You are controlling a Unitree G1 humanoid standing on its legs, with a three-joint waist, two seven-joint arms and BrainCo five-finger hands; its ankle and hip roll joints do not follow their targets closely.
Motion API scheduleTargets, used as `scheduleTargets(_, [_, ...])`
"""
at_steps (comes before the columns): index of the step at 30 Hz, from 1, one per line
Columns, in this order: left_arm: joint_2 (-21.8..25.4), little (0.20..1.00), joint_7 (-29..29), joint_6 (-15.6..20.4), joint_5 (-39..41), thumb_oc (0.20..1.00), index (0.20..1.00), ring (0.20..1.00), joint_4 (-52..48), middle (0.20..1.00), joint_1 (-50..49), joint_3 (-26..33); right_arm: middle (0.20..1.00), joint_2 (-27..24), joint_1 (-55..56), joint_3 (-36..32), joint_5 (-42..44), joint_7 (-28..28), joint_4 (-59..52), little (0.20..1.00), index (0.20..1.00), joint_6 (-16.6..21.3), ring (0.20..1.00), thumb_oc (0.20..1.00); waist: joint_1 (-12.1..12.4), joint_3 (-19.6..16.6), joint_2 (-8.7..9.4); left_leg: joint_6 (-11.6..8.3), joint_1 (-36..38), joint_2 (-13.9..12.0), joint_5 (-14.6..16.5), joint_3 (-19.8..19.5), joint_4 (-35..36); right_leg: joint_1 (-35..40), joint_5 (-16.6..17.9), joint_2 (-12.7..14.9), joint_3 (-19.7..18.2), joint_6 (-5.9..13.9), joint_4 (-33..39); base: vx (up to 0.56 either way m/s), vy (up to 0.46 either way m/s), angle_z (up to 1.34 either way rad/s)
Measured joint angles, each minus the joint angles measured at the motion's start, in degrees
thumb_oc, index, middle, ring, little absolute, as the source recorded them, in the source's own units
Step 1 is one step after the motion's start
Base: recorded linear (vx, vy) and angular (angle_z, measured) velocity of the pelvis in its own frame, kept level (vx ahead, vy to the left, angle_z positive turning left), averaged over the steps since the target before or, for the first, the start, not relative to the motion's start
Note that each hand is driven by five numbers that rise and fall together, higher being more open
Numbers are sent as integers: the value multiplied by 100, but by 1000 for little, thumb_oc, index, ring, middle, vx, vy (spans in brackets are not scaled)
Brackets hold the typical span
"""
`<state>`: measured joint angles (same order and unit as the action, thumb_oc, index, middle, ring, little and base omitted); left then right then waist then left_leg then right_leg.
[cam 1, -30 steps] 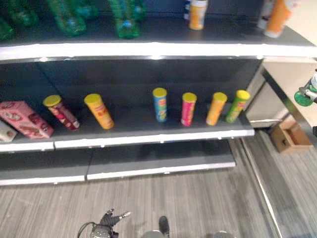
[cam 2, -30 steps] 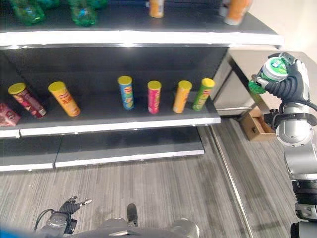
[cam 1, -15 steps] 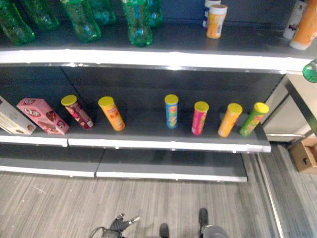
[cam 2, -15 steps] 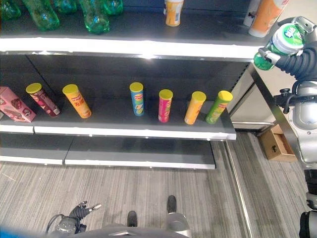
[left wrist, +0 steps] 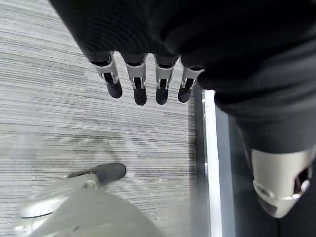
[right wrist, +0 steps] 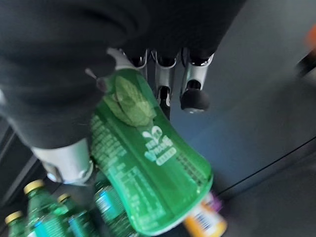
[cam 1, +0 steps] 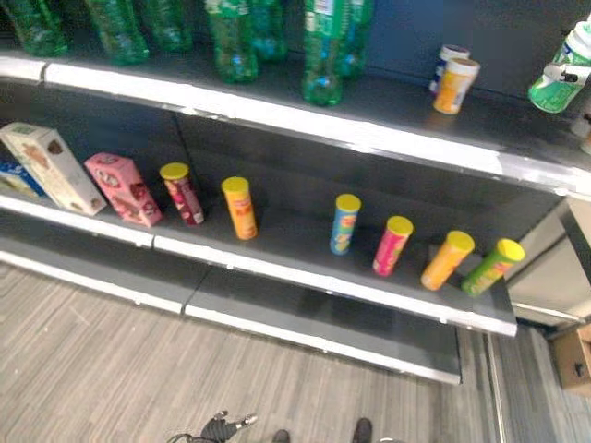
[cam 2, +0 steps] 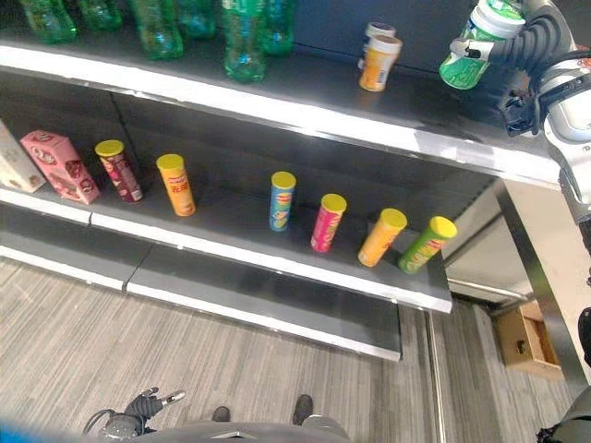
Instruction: Put the goods on the table back onto the shelves and tidy them up.
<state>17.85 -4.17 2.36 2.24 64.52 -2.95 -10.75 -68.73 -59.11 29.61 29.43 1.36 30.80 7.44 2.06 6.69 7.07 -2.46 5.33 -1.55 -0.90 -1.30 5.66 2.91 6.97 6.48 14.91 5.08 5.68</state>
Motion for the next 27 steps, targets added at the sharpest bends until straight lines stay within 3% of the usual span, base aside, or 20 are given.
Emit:
scheduleTargets(3, [21, 1000, -1, -1, 0, 1000, 1000, 1000, 154, 1000, 8, -19, 200, 405, -336, 289, -2, 169, 365, 200, 200, -200, 200, 200, 69, -37, -78, 27, -9, 16, -61, -96, -31, 44, -19, 21, 104, 20, 1, 12, -53, 18])
scheduleTargets(10, [11, 1000, -5, 1, 0, 1000, 1000, 1000, 159, 1000, 44, -20, 200, 795, -359, 466, -31, 289, 805, 200, 200, -348, 200, 200, 119, -61, -283, -25, -6, 10, -39, -156, 1, 85, -29, 20, 179, 18, 1, 8, -26, 5])
scheduleTargets(14, [9, 1000, -5, -2, 0, 1000, 1000, 1000, 164, 1000, 69, -21, 200, 1473, -398, 466, -373, 263, 1175, 200, 200, -439, 200, 200, 39, -86, -358, -21, 8, -1, -42, -131, 1, 89, -20, 13, 164, 6, 2, 2, -8, -1])
scheduleTargets(19, [-3, 1000, -10, -3, 0, 1000, 1000, 1000, 163, 1000, 67, -26, 200, 1615, -571, 464, -715, 166, 1516, 200, 200, -504, 200, 200, 109, -132, -451, -2, 7, -5, -55, -138, 1, 92, -19, 10, 173, 0, 2, 0, 0, 0])
scheduleTargets(27, [-32, 1000, -11, 0, 2, 1000, 1000, 1000, 160, 1000, 27, -93, 200, 1966, -805, 467, -1003, 139, 1962, 200, 200, -600, 200, 200, 130, -153, -455, -25, 52, -16, -27, -143, 2, 140, -34, -1, 174, -23, 2, 0, 0, 0])
